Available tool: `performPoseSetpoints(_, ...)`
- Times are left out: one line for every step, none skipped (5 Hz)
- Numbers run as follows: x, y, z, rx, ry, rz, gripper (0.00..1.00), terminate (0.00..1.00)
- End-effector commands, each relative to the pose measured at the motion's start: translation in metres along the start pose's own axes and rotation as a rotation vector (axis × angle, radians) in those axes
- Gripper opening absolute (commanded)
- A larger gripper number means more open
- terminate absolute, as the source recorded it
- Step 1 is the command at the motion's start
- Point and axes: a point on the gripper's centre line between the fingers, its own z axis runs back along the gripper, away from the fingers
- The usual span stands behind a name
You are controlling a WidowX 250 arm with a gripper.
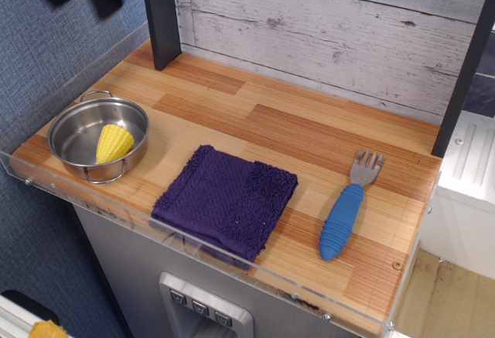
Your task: Move the corn and drop into pot
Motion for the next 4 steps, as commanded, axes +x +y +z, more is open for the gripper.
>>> performPoseSetpoints(0.026, -0.066, -0.004, -0.062, 0.079, -0.058, 1.0, 0.0)
performPoseSetpoints(0.027, -0.096, -0.016, -0.072, 0.132, -0.111, 1.0, 0.0)
performPoseSetpoints(0.029, -0.11, -0.011, -0.05, 0.129, -0.129, 1.0, 0.0)
performPoseSetpoints(0.027, -0.103, 0.01, -0.015, 0.066, -0.084, 1.0, 0.0)
